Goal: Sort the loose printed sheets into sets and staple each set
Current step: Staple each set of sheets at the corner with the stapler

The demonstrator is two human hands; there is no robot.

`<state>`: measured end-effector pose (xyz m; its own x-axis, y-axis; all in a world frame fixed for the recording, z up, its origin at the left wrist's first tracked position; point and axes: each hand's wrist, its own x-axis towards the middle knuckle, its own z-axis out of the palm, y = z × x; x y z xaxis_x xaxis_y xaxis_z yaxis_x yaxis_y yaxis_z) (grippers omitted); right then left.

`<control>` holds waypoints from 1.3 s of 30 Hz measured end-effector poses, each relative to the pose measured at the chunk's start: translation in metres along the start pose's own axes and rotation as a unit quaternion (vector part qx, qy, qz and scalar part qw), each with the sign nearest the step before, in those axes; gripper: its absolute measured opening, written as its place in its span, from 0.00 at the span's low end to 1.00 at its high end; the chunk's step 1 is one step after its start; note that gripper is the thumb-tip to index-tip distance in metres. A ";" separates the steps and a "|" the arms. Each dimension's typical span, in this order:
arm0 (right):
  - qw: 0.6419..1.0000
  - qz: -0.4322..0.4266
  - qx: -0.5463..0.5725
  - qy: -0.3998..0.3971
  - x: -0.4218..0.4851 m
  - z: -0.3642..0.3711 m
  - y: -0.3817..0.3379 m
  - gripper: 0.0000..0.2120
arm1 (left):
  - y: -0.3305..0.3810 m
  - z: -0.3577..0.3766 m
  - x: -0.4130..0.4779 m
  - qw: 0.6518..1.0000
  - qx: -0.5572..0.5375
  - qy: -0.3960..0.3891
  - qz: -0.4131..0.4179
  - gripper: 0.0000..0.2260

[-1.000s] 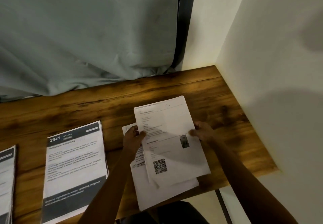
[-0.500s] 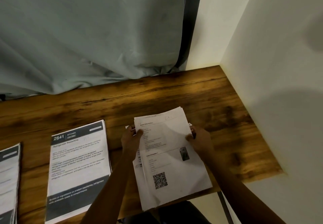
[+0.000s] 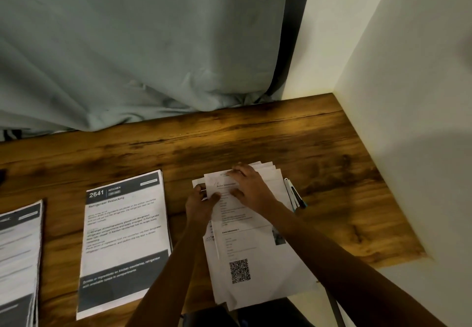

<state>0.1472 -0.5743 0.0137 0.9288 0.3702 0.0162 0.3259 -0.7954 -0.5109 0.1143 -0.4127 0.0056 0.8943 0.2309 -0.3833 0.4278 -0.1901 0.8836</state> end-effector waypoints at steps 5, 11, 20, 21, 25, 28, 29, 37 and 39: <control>0.998 0.013 -0.009 0.067 0.001 0.007 -0.002 0.17 | -0.004 0.000 -0.002 1.000 0.004 -0.001 -0.001 0.17; 0.996 0.029 -0.030 0.084 0.002 0.010 -0.003 0.10 | -0.007 0.000 -0.003 1.000 0.019 -0.002 -0.001 0.17; 0.993 -0.012 -0.051 0.109 -0.001 0.001 -0.002 0.11 | -0.006 -0.006 -0.010 0.997 0.025 0.012 0.072 0.24; 0.991 -0.015 -0.050 0.122 -0.003 0.000 -0.003 0.12 | -0.006 -0.007 -0.012 0.996 0.021 0.007 0.081 0.25; 0.987 -0.027 -0.031 0.154 -0.009 0.001 0.005 0.08 | -0.010 -0.013 -0.009 0.989 0.084 -0.009 0.121 0.22; 0.986 -0.072 -0.037 0.148 -0.017 -0.001 0.017 0.06 | -0.012 -0.017 -0.006 0.976 0.159 -0.008 0.148 0.20; 0.985 -0.086 -0.037 0.148 -0.021 -0.003 0.021 0.07 | -0.011 -0.017 -0.006 0.972 0.176 -0.010 0.155 0.21; 0.980 -0.131 -0.049 0.141 -0.053 -0.025 0.059 0.08 | -0.010 -0.016 0.005 0.922 0.345 -0.064 0.165 0.28; 0.981 -0.130 -0.047 0.139 -0.057 -0.025 0.063 0.09 | -0.010 -0.015 0.009 0.909 0.375 -0.059 0.169 0.29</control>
<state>0.1193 -0.6575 0.0025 0.8207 0.4314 0.3747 0.5601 -0.7372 -0.3779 0.1158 -0.3950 -0.0023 0.9803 -0.0575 -0.1889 0.0549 -0.8395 0.5406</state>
